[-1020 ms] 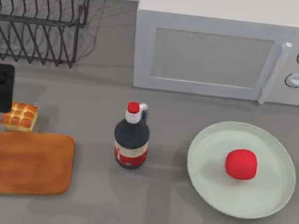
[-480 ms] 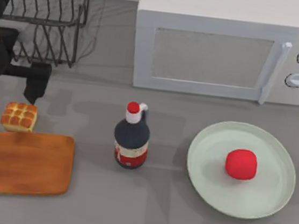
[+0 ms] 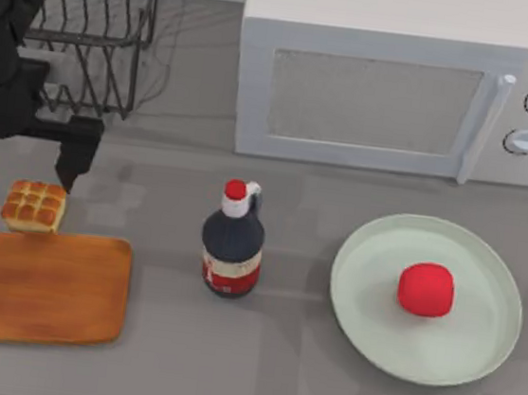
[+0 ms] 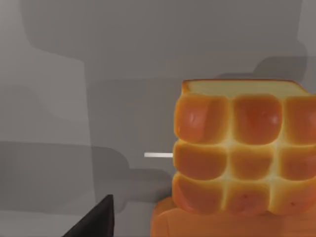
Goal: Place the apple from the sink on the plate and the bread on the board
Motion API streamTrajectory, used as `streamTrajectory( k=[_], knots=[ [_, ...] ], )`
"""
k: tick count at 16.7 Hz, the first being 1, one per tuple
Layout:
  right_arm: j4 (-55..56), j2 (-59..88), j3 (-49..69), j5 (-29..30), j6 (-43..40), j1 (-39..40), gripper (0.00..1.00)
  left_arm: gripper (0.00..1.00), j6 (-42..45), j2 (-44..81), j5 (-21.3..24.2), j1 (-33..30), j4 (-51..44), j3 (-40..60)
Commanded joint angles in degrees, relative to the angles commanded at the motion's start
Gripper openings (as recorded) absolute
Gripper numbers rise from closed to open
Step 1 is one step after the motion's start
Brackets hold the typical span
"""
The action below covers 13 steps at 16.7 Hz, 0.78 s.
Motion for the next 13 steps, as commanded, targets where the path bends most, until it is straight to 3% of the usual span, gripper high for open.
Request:
streamTrajectory(
  k=[13],
  knots=[
    [0.0,0.0,0.0,0.0,0.0,0.0,1.00,1.00,0.2,6.2,0.0,0.1,14.4,-8.2]
  ],
)
